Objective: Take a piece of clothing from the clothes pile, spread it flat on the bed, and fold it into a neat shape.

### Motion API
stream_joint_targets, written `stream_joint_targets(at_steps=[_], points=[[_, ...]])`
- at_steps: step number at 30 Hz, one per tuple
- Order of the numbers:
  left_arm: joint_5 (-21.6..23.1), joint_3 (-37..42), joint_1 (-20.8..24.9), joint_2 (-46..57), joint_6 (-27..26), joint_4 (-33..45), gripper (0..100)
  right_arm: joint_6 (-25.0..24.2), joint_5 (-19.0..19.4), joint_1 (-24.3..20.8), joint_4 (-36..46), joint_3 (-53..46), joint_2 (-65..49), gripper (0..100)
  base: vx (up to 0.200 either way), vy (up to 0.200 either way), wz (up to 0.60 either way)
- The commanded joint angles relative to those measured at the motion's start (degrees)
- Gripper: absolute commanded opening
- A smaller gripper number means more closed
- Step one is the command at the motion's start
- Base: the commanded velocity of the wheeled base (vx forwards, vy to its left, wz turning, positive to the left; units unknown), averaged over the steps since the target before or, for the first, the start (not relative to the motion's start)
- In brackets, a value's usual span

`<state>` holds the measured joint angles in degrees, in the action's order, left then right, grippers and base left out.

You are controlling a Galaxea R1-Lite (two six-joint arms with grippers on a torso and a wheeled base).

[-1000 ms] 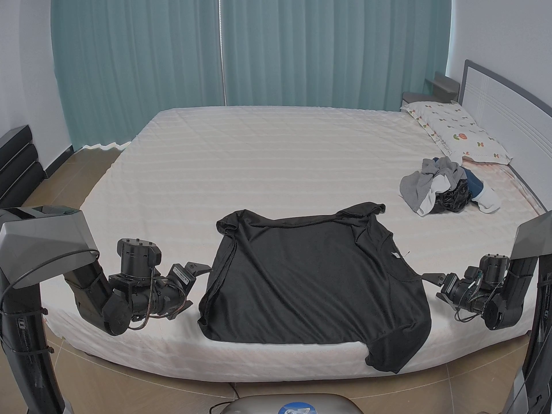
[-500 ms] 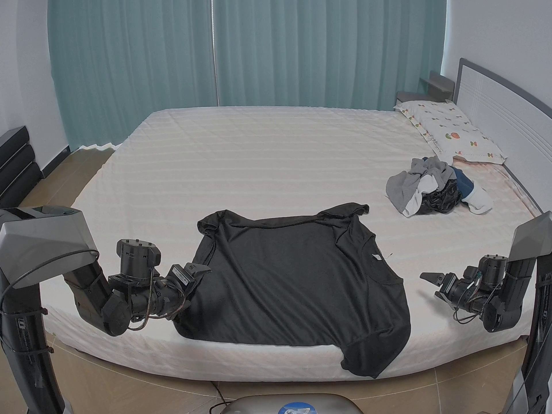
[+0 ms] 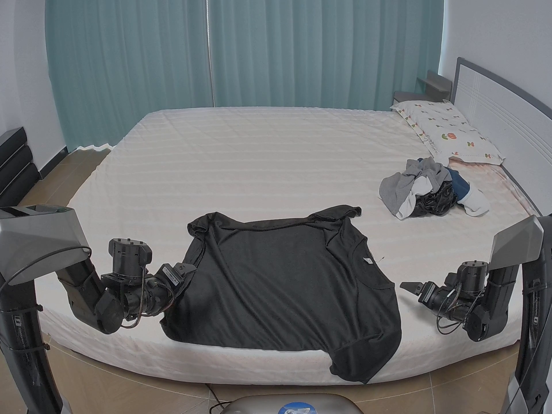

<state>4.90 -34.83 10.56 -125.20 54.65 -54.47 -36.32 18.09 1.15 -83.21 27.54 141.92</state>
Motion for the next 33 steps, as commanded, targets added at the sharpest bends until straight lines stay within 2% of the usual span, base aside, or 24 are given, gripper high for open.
stream_joint_targets(at_steps=[1,12,15,16,26,33], points=[[-0.2,0.2,-1.4,-1.0,-0.6,-0.4,100,-0.2,-0.7,-3.9,0.0,1.4,0.7,100,0.000,0.000,0.00],[0.1,-0.5,-1.9,-2.9,-0.7,-0.5,100,0.0,-7.3,-8.2,0.8,5.0,4.2,100,0.000,0.000,0.00],[0.1,-0.4,-1.9,-3.2,-0.7,-0.6,100,0.1,-7.5,-8.2,1.1,5.1,4.2,100,0.000,0.000,0.00],[0.1,-0.3,-1.9,-3.2,-0.7,-0.6,100,0.2,-7.6,-8.2,1.2,5.0,4.2,0,0.000,0.000,0.00],[0.2,0.1,-2.2,-3.3,-0.7,-0.5,100,1.8,-7.8,-7.8,3.0,4.1,3.8,0,0.000,0.000,0.00],[0.5,0.2,-2.2,-2.9,-0.9,-0.3,100,2.3,-7.8,-6.6,3.8,-0.6,1.6,0,0.000,0.000,0.00]])
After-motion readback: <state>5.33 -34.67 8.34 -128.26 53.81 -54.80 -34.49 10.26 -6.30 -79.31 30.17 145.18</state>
